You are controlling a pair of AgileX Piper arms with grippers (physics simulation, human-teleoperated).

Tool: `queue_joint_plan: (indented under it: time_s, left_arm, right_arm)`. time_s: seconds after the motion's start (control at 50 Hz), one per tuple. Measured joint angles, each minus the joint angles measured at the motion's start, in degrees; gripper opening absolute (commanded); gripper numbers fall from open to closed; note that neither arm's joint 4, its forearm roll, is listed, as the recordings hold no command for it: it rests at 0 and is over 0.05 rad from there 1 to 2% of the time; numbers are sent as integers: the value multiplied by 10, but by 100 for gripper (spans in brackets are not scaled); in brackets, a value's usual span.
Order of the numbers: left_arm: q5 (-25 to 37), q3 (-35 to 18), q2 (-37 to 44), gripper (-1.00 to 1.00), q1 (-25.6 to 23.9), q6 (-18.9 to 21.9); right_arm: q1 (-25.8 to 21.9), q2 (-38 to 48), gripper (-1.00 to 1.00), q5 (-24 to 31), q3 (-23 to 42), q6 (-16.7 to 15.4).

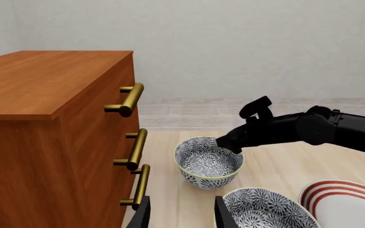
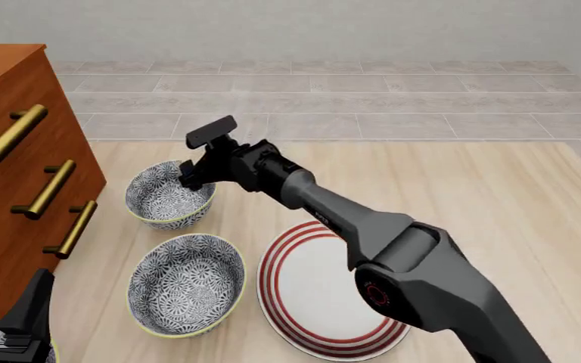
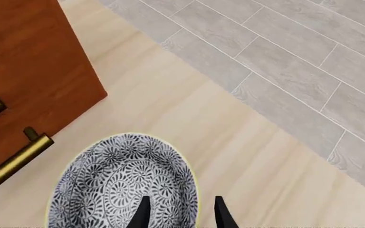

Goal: Pick up the bowl and put it in the front on the plate.

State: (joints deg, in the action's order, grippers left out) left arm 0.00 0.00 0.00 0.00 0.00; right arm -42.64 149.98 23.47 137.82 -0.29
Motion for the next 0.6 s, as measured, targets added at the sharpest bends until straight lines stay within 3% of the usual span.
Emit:
queue_joint_plan:
  time_s: [0.6]
  left_arm:
    - [0,0,0,100,0,0]
  right_arm:
    - [-1,77,100,52,94,17]
